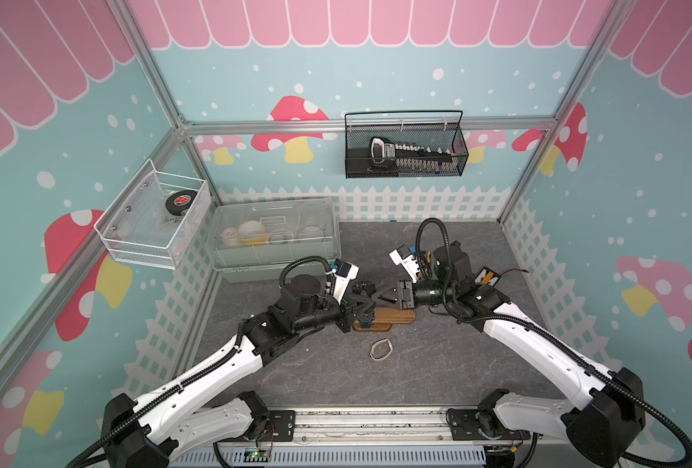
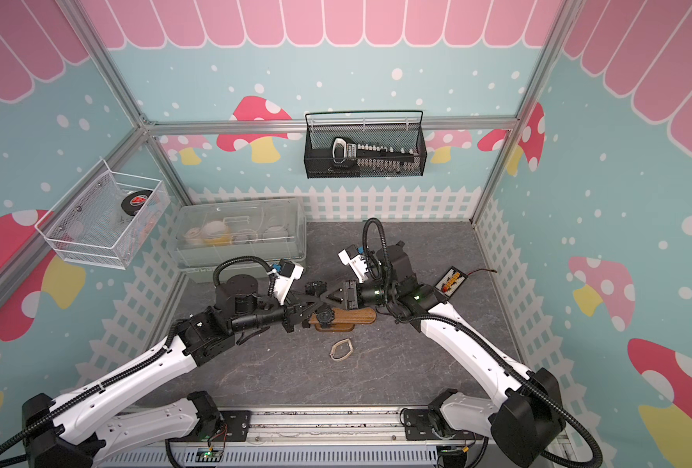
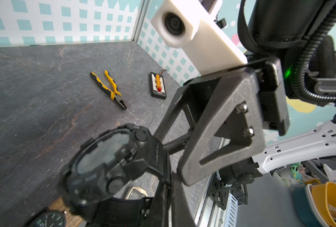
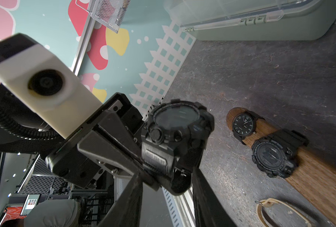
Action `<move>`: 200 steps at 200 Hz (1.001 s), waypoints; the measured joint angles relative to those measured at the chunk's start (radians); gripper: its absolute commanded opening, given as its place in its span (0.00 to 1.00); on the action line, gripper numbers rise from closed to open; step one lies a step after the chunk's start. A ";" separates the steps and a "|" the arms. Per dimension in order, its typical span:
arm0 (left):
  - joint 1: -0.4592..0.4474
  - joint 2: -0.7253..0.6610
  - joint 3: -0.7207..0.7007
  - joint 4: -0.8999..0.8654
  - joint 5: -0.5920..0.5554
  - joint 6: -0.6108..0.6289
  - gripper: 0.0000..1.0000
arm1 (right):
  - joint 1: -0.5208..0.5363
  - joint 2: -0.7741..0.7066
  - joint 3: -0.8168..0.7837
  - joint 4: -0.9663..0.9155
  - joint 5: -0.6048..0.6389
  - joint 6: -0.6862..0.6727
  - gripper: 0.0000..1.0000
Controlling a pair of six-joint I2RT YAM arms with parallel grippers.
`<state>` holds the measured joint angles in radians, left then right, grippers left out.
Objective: Place watch on stand
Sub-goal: Pick up the watch at the center of the board.
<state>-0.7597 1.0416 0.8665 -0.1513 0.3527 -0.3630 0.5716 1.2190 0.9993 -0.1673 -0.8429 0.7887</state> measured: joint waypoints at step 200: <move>0.019 0.043 0.021 0.033 0.103 -0.029 0.45 | 0.001 -0.026 -0.135 0.407 -0.038 0.191 0.00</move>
<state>-0.7406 1.0847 0.8875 -0.1184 0.4561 -0.3923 0.5724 1.1931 0.8639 0.2401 -0.8806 0.9798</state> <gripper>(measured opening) 0.346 0.052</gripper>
